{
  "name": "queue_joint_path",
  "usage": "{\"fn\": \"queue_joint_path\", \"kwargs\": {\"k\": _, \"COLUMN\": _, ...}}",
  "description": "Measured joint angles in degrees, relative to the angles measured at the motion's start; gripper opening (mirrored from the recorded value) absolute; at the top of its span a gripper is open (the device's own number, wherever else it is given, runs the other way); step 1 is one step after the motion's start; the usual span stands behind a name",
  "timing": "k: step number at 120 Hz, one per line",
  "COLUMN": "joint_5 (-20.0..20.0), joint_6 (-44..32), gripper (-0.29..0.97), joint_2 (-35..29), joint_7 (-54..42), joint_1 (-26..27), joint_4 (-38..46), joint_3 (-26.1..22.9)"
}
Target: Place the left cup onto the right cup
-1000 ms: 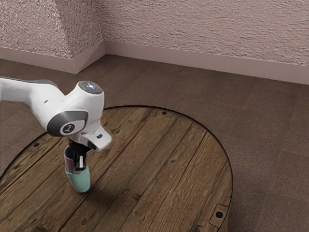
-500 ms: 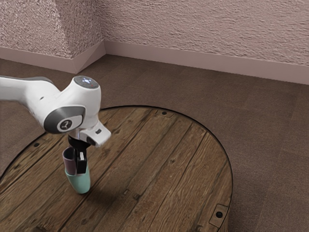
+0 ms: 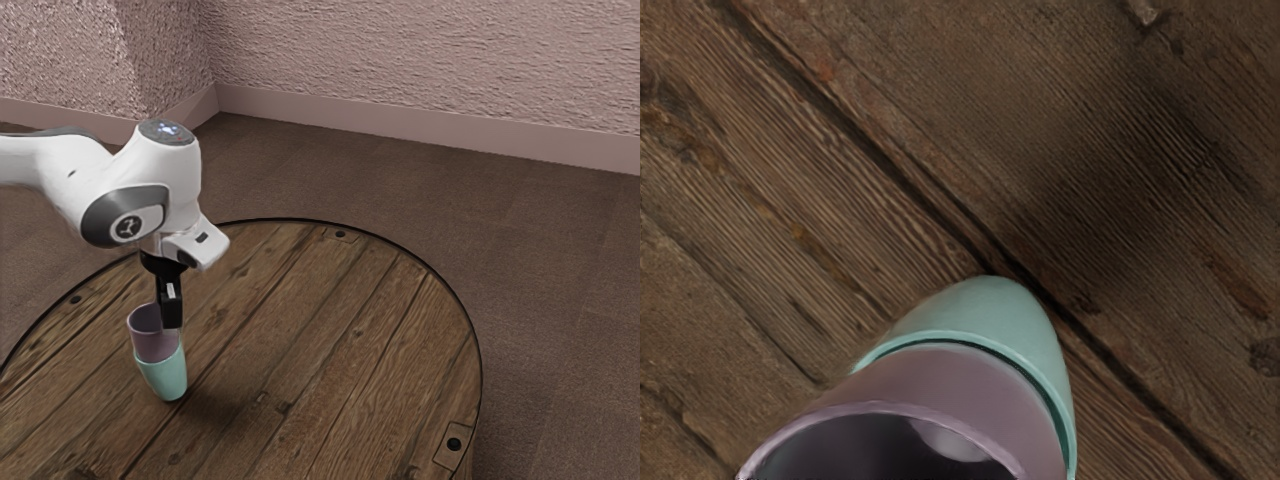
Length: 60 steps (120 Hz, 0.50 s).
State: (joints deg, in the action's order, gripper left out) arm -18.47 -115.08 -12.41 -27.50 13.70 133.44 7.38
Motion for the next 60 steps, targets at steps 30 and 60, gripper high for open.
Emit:
{"fn": "queue_joint_path", "kwargs": {"k": 30, "joint_5": 3.9, "joint_6": 3.9, "gripper": 0.68, "joint_2": -0.53, "joint_7": -1.39, "joint_1": -0.25, "joint_4": -8.3, "joint_3": 0.04}}
{"fn": "queue_joint_path", "kwargs": {"k": 60, "joint_5": 7.76, "joint_6": 9.31, "gripper": 0.68, "joint_2": 7.51, "joint_7": -5.62, "joint_1": -2.41, "joint_4": -25.7, "joint_3": 1.1}}
